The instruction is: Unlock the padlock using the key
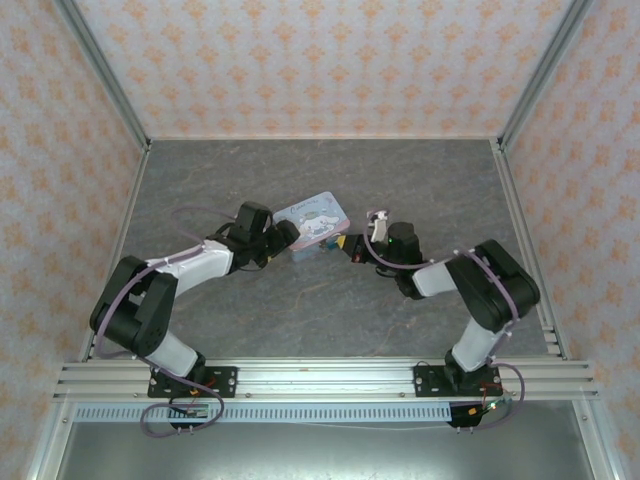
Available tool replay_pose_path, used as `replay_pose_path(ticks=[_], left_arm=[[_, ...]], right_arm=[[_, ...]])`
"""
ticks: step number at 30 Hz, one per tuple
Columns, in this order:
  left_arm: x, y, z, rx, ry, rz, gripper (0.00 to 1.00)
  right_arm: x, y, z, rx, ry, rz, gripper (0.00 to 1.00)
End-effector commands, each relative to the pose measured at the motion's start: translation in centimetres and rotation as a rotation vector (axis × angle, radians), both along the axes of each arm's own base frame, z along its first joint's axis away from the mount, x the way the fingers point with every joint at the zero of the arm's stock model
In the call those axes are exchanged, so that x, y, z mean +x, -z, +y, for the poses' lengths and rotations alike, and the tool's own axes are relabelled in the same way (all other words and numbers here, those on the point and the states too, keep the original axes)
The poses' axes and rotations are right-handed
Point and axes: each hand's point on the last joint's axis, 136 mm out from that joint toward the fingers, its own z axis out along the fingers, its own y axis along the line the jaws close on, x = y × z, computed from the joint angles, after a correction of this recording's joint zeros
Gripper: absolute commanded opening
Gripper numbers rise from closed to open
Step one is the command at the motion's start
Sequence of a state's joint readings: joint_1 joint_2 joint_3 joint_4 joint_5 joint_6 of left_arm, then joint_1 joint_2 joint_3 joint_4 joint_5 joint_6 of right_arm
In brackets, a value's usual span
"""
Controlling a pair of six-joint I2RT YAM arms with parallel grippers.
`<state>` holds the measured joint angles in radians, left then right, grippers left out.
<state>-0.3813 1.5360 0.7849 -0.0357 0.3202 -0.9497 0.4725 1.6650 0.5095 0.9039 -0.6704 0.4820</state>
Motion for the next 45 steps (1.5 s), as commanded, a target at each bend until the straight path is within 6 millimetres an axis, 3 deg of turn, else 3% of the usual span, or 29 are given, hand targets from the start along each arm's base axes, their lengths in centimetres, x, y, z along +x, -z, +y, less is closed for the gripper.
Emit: replay_pose_path(ticks=[1,5,12,17,27,38,45], left_arm=[[-1.4,-0.7,1.3,0.068,-0.016,0.005,0.89],[-1.1,-4.1,2.4,0.122,-0.019,-0.087,0.98],[-1.5,-10.1,4.3,0.264,0.032,-0.323,0.99],[-2.5,-12.3,6.4,0.352,0.004,-0.400,1.00],[-3.4,-11.6,7.9,0.392,-0.047,-0.385,1.00],[-3.9,-11.6,8.5,0.397,-0.074,-0.378,0.99],[-4.4,-12.0,9.1,0.412,-0.089,-0.383,0.99]], right_arm=[[-0.9,-0.9,-1.7,-0.108,0.014,-0.043,0.00],[-2.9,-2.1,-3.0,-0.212,-0.007,-0.031,0.00],[-6.5,-4.1,-6.0,-0.445,-0.044,0.135,0.00],[-8.9,-3.4,-7.7,-0.545,-0.056,0.307,0.00],[-11.2,1.4,-9.1,-0.639,-0.066,0.526,0.00],[-9.8,4.9,-8.3,-0.639,-0.057,0.565,0.00],[-8.3,4.7,-8.7,-0.661,-0.008,0.512,0.20]])
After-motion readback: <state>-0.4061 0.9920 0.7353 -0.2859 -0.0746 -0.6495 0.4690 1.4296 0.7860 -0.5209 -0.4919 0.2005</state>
